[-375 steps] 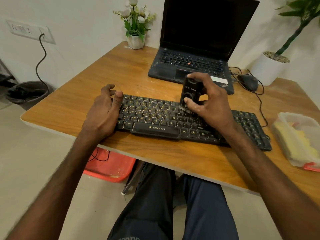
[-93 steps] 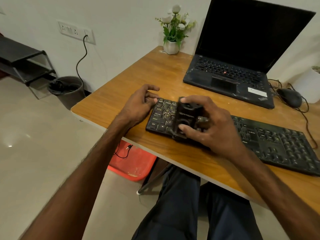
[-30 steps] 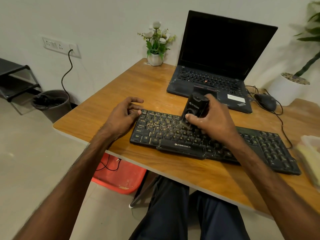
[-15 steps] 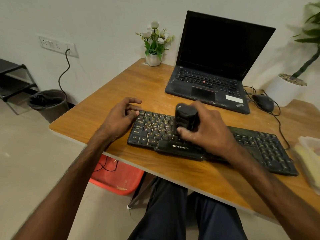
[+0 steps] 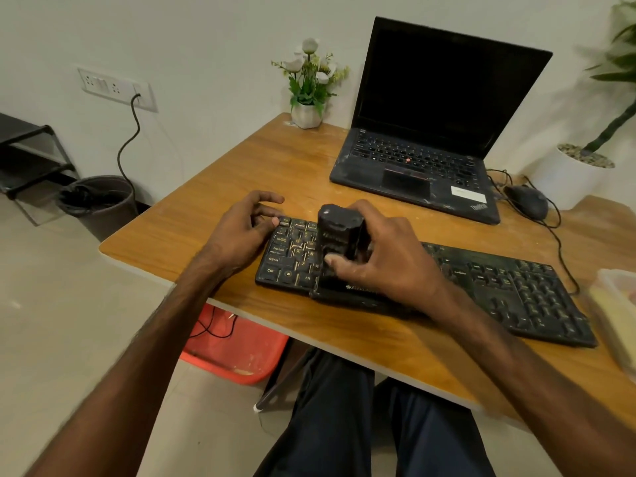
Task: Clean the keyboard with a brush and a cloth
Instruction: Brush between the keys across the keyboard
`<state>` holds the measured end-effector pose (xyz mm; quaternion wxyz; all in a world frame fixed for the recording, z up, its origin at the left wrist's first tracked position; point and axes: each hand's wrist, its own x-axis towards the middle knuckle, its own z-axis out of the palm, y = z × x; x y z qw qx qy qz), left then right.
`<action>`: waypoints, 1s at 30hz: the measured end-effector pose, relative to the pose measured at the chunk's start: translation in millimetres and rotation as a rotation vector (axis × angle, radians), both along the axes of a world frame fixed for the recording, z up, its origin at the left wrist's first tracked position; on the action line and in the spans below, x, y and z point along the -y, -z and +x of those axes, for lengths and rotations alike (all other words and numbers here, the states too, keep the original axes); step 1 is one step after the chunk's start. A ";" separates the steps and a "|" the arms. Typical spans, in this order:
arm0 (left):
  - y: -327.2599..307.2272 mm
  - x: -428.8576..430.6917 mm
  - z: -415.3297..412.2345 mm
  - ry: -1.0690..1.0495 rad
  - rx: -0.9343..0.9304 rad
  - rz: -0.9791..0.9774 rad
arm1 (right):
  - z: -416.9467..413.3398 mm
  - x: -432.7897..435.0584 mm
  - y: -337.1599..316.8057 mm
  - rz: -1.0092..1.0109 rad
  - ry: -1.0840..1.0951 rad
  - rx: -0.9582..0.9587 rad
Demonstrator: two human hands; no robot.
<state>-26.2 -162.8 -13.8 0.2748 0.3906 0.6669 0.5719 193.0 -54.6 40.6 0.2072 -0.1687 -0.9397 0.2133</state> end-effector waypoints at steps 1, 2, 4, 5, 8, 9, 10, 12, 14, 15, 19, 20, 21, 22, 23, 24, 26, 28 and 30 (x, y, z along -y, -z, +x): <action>0.0 0.0 0.3 0.004 0.000 0.002 | -2.5 -8.1 -1.6 0.026 0.038 -0.001; -0.6 -0.1 0.5 0.004 0.000 0.003 | -4.0 -19.1 -4.0 0.035 0.098 -0.005; -1.1 0.1 0.4 0.001 0.000 -0.002 | -3.5 -37.3 -8.5 0.020 0.201 -0.035; -1.4 0.0 0.0 -0.001 0.000 -0.005 | -3.0 -39.8 -8.5 0.033 0.206 -0.043; -0.3 -0.2 -1.4 0.002 0.006 -0.006 | -4.1 -20.3 -2.7 0.095 0.030 -0.009; 0.2 -0.6 -1.9 0.002 0.006 -0.005 | -4.4 -11.7 -1.0 0.088 -0.034 0.000; 0.8 -0.8 -1.9 0.001 0.006 -0.006 | -4.6 -6.7 0.4 0.078 -0.075 0.018; 1.3 -0.6 -2.2 0.000 -0.001 -0.005 | -7.0 -11.9 -1.8 0.108 -0.064 0.039; 0.2 0.2 -1.1 0.002 -0.006 0.001 | -8.0 -29.8 -7.7 0.113 0.050 0.030; -0.9 0.7 -0.2 0.001 -0.006 0.002 | -7.2 -38.0 -10.4 0.098 0.105 0.019; -1.4 1.2 0.5 -0.001 0.011 -0.004 | -3.1 -28.4 -6.3 0.081 0.016 0.025; -1.0 1.0 0.2 0.002 0.016 -0.005 | -1.6 -20.4 -3.5 0.069 -0.039 0.022; -1.1 0.7 0.2 0.003 0.017 -0.007 | 0.3 -16.7 -1.0 0.061 -0.068 0.020; -1.2 0.6 0.7 0.004 0.017 -0.007 | 1.9 -17.8 0.1 0.057 -0.060 0.022; -2.1 0.7 1.3 0.002 0.017 -0.005 | 2.2 -23.7 -0.7 0.051 -0.012 0.021; -2.8 1.1 2.1 0.002 0.018 -0.004 | 3.0 -32.5 -2.5 0.036 0.062 0.009; -4.0 1.5 2.9 0.002 0.020 -0.004 | 7.1 -53.4 -5.6 -0.026 0.212 -0.054; -3.7 1.7 2.3 0.004 0.019 -0.006 | 11.9 -66.2 -4.4 -0.083 0.290 -0.119; -2.8 1.1 1.2 0.006 0.015 -0.007 | 15.1 -59.4 -3.6 -0.126 0.297 -0.134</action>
